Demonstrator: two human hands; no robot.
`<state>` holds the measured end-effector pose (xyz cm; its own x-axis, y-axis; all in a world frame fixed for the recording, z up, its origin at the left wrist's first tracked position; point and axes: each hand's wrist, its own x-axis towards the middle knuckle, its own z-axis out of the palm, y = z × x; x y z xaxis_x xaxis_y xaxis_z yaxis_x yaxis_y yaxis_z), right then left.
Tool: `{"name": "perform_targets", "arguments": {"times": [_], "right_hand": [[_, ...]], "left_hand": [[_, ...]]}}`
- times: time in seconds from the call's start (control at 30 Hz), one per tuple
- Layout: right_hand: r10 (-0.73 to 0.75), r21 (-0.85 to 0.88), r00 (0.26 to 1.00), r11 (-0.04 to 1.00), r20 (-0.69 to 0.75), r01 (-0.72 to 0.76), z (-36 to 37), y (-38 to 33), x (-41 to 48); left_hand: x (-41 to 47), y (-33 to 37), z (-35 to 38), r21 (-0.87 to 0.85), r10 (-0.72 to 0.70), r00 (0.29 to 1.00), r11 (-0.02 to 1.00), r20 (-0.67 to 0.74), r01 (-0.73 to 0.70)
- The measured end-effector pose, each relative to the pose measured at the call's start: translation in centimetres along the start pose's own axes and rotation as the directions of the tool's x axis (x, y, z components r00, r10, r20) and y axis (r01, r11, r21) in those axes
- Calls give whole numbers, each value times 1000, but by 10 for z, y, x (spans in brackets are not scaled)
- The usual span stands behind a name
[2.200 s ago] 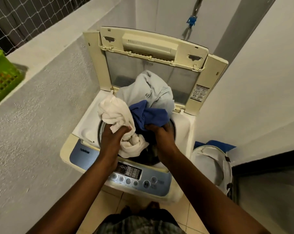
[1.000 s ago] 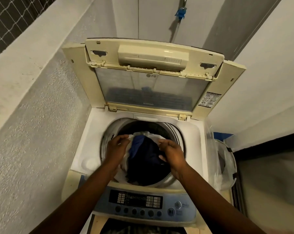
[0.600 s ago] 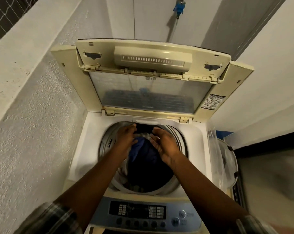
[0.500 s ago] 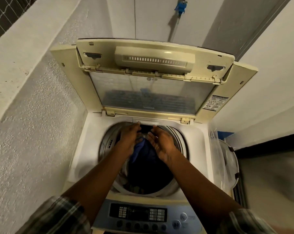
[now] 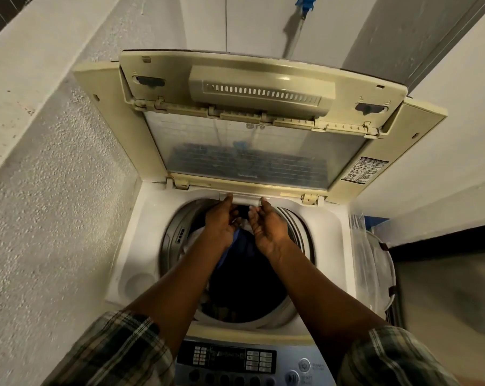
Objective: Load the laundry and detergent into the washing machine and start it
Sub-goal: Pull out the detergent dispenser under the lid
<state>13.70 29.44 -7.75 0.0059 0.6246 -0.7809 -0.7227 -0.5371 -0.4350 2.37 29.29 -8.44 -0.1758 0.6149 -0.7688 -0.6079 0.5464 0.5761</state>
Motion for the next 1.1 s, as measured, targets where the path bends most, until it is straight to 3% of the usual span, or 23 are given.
{"name": "perform_targets", "arguments": {"times": [0.27,0.63,1.1], "right_hand": [[-11,-12,1000,1000,6,11,-2,2,-1],[-74,-118,997,990,-12,72,-1,3,0],[-174,-334,979,934,-110,129,5,-1,9]], "left_hand": [[7,-7,0,74,32,999,997,7,-32],[9,-5,1,402,224,971,900,-88,-171],[-3,3,7,373,256,958,907,-125,-194]]}}
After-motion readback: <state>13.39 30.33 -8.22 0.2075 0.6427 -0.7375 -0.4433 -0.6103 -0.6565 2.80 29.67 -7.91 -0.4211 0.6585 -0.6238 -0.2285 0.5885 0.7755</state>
